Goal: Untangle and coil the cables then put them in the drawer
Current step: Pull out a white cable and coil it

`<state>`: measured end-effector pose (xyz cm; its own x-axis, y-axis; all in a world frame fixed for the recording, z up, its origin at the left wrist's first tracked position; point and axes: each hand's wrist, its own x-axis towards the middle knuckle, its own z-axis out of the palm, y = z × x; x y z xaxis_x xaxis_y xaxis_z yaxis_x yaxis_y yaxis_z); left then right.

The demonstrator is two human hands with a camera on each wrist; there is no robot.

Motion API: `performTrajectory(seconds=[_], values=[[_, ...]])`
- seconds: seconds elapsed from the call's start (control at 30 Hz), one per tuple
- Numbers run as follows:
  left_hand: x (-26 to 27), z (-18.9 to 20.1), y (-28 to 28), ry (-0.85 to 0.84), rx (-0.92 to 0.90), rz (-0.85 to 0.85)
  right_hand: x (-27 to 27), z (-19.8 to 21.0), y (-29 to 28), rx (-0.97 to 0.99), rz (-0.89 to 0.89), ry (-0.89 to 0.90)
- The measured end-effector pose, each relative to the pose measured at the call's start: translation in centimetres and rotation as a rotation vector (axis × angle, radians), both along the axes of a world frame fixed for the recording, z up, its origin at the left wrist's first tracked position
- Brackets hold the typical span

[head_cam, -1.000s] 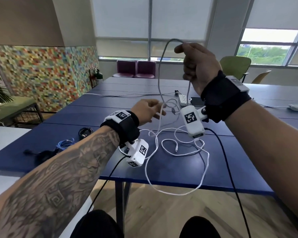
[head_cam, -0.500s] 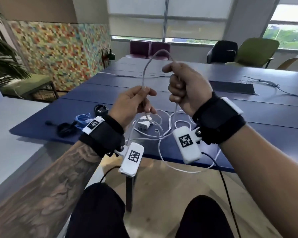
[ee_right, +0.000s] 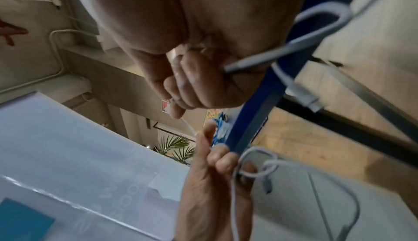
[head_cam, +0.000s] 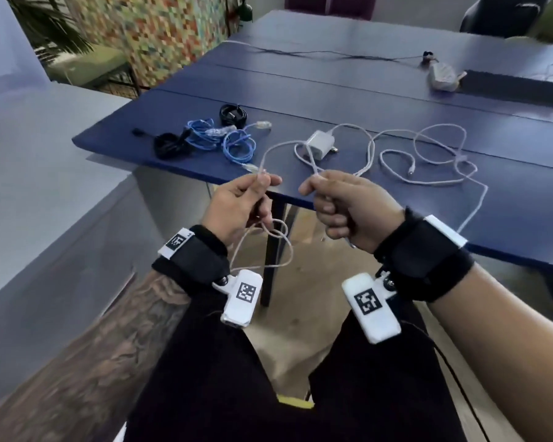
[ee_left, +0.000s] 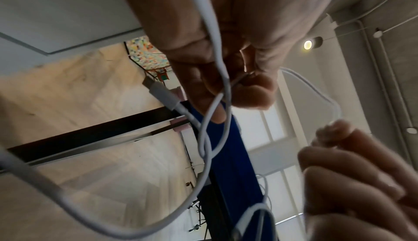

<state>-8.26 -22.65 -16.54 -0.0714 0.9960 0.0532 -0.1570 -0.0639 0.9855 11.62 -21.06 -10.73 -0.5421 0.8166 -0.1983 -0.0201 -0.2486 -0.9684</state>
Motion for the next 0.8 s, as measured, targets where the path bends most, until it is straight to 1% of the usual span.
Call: performTrajectory(seconds=[0.07, 0.1, 0.2, 0.27, 0.3, 0.4, 0.57, 0.6, 0.63, 0.7, 0.73, 0.8], values=[[0.1, -0.9, -0.7, -0.019, -0.027, 0.014, -0.9, -0.8, -1.1, 0.015, 0.058, 0.002], [0.2, -1.4, -1.0, -0.023, -0.040, 0.031, -1.4, -1.1, -1.6, 0.053, 0.086, -0.018], [0.3, -2.6, -1.4, 0.012, -0.072, 0.065, -2.7, -2.8, -3.0, 0.228, 0.184, -0.154], [0.2, -3.3, -1.6, 0.018, -0.087, 0.051, -3.1, -4.4, -3.5, 0.274, 0.248, -0.262], [0.1, -3.6, -1.6, 0.017, -0.095, 0.044, -3.1, -5.3, -3.5, 0.283, 0.250, -0.308], [-0.3, -4.7, -1.3, 0.040, -0.140, 0.042, -2.7, -7.4, -3.1, 0.301, 0.130, -0.368], [0.2, -7.0, -1.4, 0.039, -0.239, 0.028, -1.8, -9.7, -1.0, 0.235, -0.213, -0.308], [0.3, -7.4, -1.5, 0.019, -0.264, 0.029, -1.6, -10.2, -0.6, 0.241, -0.245, -0.316], [0.5, -7.8, -1.7, -0.024, -0.286, 0.027, -1.4, -11.0, -0.2, 0.252, -0.236, -0.345], [0.9, -8.3, -1.7, -0.151, -0.320, 0.021, -1.1, -12.4, 0.1, 0.273, -0.109, -0.463], [1.1, -8.5, -1.8, -0.206, -0.333, 0.026, -1.1, -13.1, -0.1, 0.249, -0.040, -0.496], [1.4, -8.9, -1.6, -0.259, -0.354, 0.038, -1.2, -14.4, -0.5, 0.169, 0.020, -0.471]])
